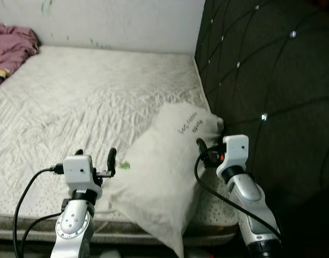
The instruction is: Clean up the room
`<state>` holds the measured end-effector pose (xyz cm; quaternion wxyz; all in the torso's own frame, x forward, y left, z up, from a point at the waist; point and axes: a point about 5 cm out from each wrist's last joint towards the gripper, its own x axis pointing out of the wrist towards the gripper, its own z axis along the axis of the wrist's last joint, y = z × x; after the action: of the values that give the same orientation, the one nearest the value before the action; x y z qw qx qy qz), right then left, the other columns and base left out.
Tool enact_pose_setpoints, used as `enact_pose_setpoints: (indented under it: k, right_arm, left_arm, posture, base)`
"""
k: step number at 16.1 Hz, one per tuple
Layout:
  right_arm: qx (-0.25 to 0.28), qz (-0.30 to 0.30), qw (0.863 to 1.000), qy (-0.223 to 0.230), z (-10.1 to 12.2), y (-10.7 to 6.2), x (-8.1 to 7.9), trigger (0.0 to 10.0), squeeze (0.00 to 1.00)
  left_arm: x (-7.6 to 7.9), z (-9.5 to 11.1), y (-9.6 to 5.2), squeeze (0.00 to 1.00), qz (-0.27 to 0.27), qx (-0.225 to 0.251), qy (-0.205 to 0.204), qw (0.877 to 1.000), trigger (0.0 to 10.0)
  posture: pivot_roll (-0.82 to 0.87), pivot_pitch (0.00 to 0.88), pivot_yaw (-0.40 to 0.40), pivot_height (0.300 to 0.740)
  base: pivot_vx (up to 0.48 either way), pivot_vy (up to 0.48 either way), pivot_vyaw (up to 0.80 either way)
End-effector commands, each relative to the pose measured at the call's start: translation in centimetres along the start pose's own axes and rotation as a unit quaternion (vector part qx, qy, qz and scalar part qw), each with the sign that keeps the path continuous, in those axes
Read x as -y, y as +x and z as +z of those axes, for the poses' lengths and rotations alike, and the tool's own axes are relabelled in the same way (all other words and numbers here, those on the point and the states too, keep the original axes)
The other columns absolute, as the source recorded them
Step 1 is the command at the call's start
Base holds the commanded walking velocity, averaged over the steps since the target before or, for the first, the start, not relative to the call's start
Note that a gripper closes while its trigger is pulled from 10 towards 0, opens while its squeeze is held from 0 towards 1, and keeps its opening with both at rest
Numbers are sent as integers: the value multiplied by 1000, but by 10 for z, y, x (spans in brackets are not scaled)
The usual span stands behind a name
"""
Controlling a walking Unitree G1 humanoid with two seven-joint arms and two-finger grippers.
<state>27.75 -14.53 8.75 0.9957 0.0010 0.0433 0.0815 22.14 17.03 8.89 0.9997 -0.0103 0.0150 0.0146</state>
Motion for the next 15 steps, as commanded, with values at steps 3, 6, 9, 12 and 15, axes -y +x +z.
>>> enact_pose_setpoints:
  k: [3,6,9,12,15]
  right_arm:
    - [9,-8,1000,0,5,0,5,10000,0]
    - [9,-29,999,15,6,4,7,10000,0]
    - [41,-53,998,21,16,5,4,10000,0]
    - [31,-48,998,32,12,-2,1,10000,0]
    - [22,-57,997,49,8,-3,4,10000,0]
  left_arm:
    - [-6,4,4,0,30,11,13,999,10000]
    - [-13,11,7,0,51,33,20,998,10000]
    - [-18,17,3,0,71,57,18,996,10000]
    - [-22,11,2,0,77,36,9,996,10000]
    - [-26,4,-1,0,89,12,1,996,10000]
  posture:
    - [0,0,-53,632]
    - [6,0,-57,632]
    - [12,25,-64,632]
    - [19,34,-68,632]
    - [9,42,-57,632]
  base:
    - [0,0,0]
    - [0,0,0]
    - [0,0,0]
    - [0,0,0]
    - [0,0,0]
